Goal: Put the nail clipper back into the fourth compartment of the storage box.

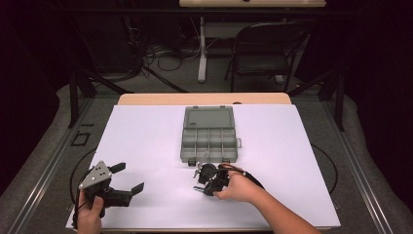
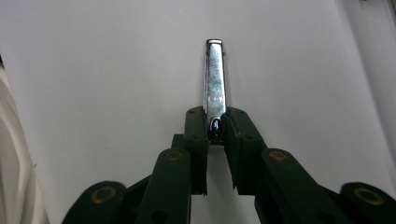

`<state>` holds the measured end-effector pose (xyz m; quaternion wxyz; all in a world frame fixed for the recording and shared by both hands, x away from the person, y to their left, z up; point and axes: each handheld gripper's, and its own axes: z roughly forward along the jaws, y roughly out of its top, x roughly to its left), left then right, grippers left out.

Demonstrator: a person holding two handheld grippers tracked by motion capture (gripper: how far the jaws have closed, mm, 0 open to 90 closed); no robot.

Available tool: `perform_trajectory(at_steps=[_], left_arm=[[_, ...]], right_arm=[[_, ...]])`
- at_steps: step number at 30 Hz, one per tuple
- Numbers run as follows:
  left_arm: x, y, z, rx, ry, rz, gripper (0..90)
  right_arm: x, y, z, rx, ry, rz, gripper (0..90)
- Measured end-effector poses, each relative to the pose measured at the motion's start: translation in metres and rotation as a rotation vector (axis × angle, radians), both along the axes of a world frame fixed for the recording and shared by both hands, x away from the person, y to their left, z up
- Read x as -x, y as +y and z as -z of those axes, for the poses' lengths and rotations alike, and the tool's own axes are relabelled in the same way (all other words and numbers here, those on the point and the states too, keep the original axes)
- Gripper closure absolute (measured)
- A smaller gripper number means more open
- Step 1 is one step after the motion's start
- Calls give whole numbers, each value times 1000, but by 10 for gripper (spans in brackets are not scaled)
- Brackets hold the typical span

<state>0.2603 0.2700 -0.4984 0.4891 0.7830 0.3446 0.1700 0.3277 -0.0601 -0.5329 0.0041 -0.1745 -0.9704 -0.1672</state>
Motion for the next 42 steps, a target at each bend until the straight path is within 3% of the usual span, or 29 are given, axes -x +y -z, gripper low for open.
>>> perform_trajectory(at_steps=[5,10,22,42], left_arm=[[1,1,-1,4,-7,-3,24],[1,2,-1,3,-6,-6,25],[1,3,-2,7,-8,-10,25],[2,3,-3,10,-12,-16,25]], right_arm=[[1,5,-2,40,-10,-2,797],[1,5,-3,44,-8,1,798],[-2,-1,-13,-22,-2,41,804],[-13,-18,-48,-111,-56,114,804]])
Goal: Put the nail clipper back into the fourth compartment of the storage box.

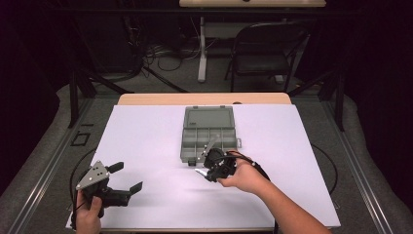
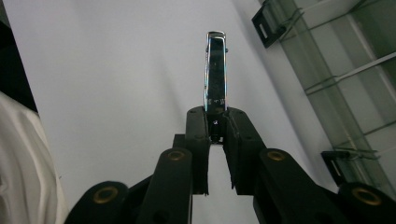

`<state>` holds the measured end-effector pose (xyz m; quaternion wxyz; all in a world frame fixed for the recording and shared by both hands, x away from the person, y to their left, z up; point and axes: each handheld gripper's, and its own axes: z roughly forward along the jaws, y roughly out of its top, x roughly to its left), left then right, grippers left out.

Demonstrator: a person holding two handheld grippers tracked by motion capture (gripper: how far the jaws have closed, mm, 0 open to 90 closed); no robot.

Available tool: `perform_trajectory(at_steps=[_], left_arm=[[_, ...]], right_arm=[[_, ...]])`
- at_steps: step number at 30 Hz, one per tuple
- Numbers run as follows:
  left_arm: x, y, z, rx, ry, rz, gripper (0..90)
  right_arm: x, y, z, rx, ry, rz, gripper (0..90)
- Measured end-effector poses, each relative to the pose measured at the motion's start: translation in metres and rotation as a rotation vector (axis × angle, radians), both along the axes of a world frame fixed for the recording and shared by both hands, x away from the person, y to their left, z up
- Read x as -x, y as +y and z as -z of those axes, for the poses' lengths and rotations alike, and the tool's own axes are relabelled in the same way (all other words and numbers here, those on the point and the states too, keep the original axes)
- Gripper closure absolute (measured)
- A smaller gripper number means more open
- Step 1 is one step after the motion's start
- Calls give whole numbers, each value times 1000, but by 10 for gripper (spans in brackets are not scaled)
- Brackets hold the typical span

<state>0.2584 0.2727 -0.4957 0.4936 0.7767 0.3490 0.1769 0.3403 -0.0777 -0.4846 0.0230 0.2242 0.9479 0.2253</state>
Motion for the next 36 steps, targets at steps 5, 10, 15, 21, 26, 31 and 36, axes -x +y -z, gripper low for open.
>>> perform_trajectory(at_steps=[5,10,15,21,26,31,36], left_arm=[[0,0,0,-1,0,-2,25],[0,0,0,-4,1,0,25],[0,1,0,-3,1,0,25],[0,1,0,-5,1,0,24],[-1,1,0,-7,0,1,24],[0,1,0,-7,2,-1,25],[-1,1,0,-9,2,0,25]], right_arm=[[-6,-4,-8,-19,-15,20,804],[-13,-8,-16,-39,-20,45,804],[-21,-12,-22,-51,-33,68,804],[-33,-19,-30,-75,-49,109,804],[-45,-25,-36,-102,-61,142,804],[-53,-30,-39,-129,-78,190,804],[-60,-35,-39,-156,-87,220,803]])
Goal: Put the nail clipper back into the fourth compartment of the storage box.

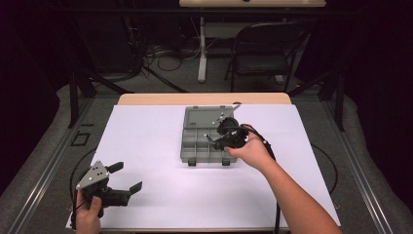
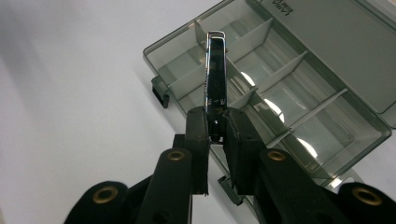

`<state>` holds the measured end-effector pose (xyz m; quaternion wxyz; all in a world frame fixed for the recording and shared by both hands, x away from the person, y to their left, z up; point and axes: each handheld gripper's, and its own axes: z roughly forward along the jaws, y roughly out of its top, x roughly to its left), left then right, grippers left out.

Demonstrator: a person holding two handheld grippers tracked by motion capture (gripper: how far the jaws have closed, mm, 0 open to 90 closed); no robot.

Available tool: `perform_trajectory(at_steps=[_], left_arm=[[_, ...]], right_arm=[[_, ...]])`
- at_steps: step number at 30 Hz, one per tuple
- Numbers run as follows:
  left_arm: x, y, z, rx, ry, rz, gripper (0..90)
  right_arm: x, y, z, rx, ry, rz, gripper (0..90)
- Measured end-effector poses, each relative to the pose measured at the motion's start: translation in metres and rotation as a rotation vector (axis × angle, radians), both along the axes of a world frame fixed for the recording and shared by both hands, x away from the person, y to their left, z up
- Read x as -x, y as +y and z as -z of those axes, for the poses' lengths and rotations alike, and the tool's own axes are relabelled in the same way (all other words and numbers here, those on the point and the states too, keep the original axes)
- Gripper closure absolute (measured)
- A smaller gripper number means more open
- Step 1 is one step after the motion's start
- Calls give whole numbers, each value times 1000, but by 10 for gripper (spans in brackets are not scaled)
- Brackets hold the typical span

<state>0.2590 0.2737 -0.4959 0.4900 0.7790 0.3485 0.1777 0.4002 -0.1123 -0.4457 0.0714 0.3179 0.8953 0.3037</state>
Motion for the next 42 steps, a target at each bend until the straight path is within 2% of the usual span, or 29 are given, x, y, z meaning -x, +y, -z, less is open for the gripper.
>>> perform_trajectory(at_steps=[16,19,20,28,30,32,35,36,37,39,40,41,42], left_arm=[[0,1,0,1,2,-2,25],[0,1,1,0,3,-2,25],[0,1,1,0,3,-2,25],[0,1,1,4,3,-3,25],[0,1,1,4,3,-4,25],[0,1,1,2,2,-4,25],[0,1,1,-2,4,-3,25],[0,1,1,-3,4,-4,25],[-1,1,1,-2,4,-3,25],[-1,1,1,-2,4,-5,25],[-1,1,1,-2,4,-4,25],[-1,1,1,-2,4,-4,25],[-1,1,1,-2,4,-4,25]], right_arm=[[-22,-21,4,-49,-37,168,803],[-25,-24,5,-42,-30,188,803],[-26,-25,7,-50,-44,197,803],[-33,-34,16,-45,-54,263,803],[-34,-36,19,-40,-55,271,803],[-34,-38,21,-16,-37,282,803],[-36,-40,27,-34,-43,298,803],[-36,-42,25,10,-11,299,803],[-37,-43,26,20,-7,299,803],[-38,-43,33,-23,-32,308,803],[-38,-43,34,-5,-23,312,803],[-39,-43,36,-21,-35,311,803],[-39,-44,36,-11,-20,313,803]])
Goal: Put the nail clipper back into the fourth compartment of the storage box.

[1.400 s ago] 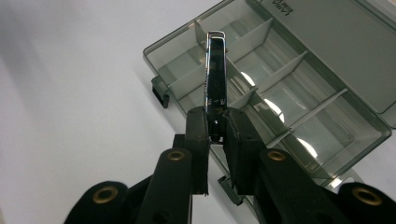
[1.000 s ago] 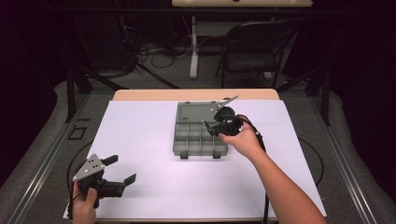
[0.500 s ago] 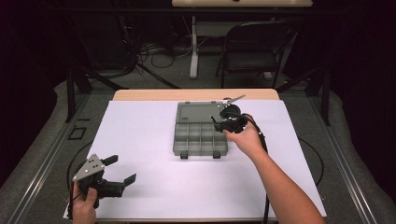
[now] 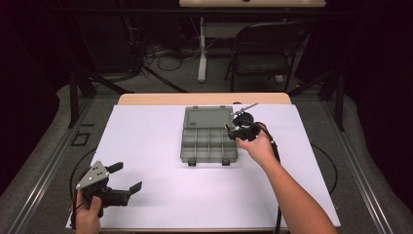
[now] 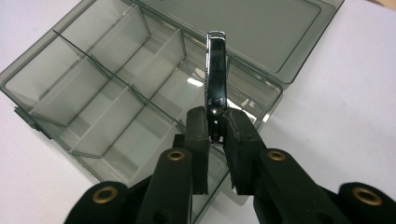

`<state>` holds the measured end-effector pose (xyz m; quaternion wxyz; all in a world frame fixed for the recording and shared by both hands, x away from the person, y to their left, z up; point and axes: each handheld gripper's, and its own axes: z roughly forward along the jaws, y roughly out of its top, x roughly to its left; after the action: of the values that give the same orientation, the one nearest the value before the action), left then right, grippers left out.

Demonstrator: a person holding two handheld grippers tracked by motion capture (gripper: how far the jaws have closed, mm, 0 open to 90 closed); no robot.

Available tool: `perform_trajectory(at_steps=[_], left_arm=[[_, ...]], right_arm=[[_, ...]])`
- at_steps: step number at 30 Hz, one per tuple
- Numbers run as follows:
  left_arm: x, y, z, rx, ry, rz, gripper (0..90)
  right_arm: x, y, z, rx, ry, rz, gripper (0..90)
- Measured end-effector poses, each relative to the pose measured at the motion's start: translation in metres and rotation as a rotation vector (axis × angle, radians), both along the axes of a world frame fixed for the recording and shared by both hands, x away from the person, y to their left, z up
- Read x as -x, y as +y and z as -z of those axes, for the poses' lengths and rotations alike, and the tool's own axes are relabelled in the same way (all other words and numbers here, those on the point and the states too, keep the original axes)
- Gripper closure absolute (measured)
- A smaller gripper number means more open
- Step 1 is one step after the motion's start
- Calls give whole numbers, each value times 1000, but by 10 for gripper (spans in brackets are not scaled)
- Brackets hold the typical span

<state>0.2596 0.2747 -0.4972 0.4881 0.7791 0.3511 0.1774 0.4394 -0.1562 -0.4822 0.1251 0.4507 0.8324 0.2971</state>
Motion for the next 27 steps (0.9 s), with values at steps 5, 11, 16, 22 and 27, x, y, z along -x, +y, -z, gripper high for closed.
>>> perform_trajectory(at_steps=[5,11,16,22,27], left_arm=[[0,0,0,3,-1,1,25],[0,0,0,3,0,-1,25],[0,0,1,4,0,-2,25],[0,0,0,3,1,-2,25],[0,0,1,4,1,-3,25]], right_arm=[[-2,-1,5,-2,-2,11,802],[-3,-2,8,17,15,19,802],[-4,-3,11,18,25,28,802],[-5,-2,16,6,19,32,802],[-5,-2,17,25,35,28,801]])
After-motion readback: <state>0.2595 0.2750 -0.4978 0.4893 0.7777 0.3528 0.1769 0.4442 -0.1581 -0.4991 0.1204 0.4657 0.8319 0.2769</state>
